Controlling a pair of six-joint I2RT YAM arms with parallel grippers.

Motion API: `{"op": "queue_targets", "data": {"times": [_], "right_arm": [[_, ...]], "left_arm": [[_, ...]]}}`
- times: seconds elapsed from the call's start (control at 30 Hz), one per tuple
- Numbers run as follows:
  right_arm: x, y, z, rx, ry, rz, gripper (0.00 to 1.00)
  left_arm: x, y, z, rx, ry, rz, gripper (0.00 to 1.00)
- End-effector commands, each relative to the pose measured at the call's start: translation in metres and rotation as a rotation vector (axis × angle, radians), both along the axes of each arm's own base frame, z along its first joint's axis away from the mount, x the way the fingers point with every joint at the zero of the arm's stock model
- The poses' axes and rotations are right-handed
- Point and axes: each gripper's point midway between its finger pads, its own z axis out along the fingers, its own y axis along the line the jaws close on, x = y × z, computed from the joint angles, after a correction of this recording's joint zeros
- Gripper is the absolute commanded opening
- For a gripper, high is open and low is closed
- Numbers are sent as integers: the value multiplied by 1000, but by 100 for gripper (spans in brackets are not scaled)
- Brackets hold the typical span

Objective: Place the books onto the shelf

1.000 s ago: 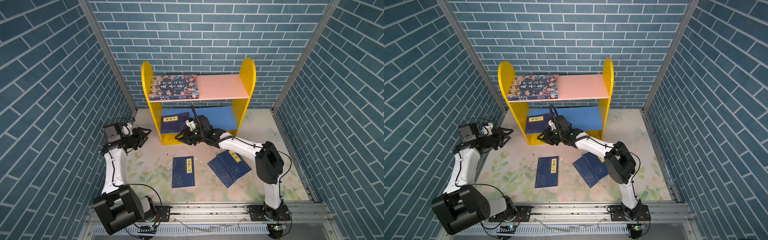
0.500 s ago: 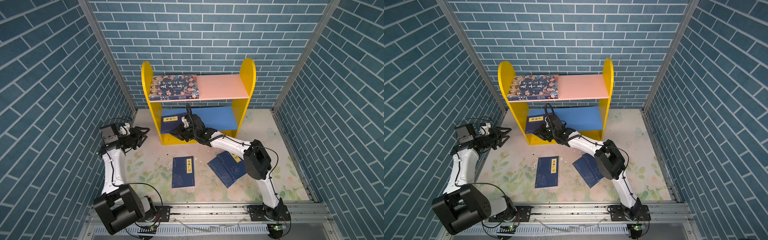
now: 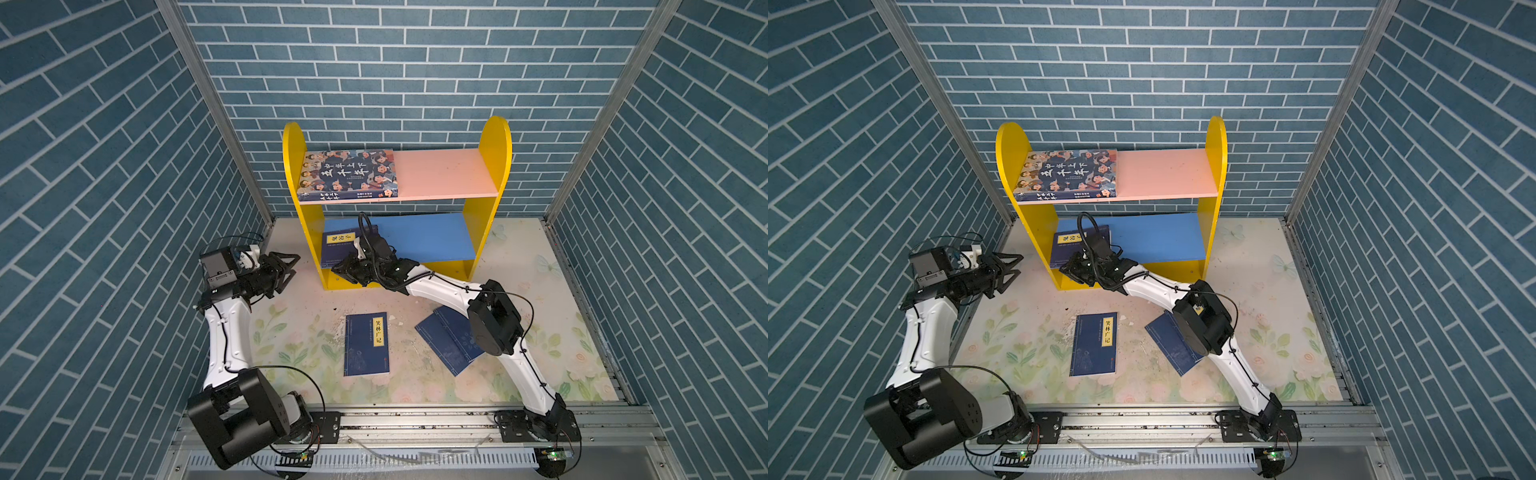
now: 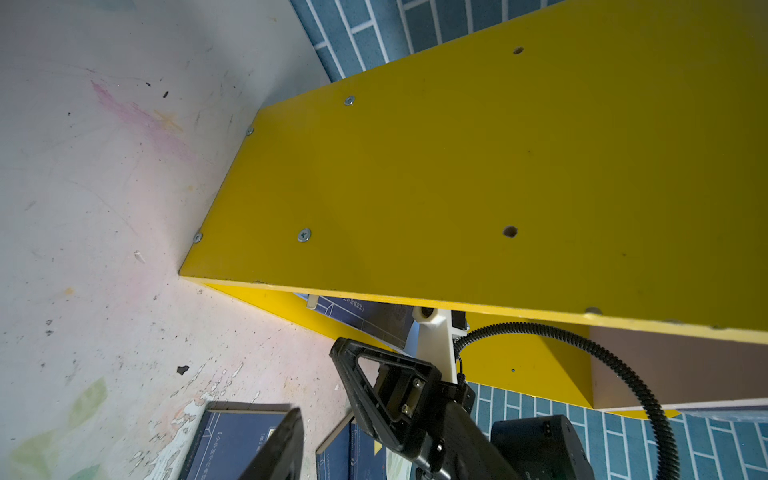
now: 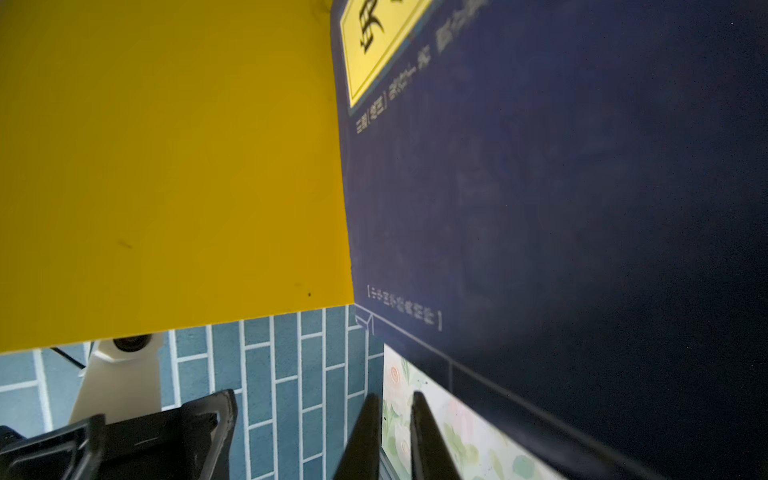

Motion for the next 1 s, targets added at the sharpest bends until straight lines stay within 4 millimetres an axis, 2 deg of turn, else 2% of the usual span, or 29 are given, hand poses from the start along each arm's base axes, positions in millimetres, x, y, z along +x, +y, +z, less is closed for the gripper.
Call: {"op": "queue_targets", "data": {"times": [0.0, 0.4, 0.6, 0.97], "right_arm": [[0, 8, 10, 22, 10, -20, 16], [5, 19, 8, 24, 13, -9, 16], [2, 18, 11, 18, 10, -3, 16], [4, 22, 3, 6, 21, -1, 16]], "left_arm": [[-2, -1, 2, -1, -20, -7, 56], [-3, -1, 1, -16, -16, -6, 57], [-3, 0, 2, -19, -19, -7, 57], [-3, 0, -1, -30, -11, -5, 57]]}}
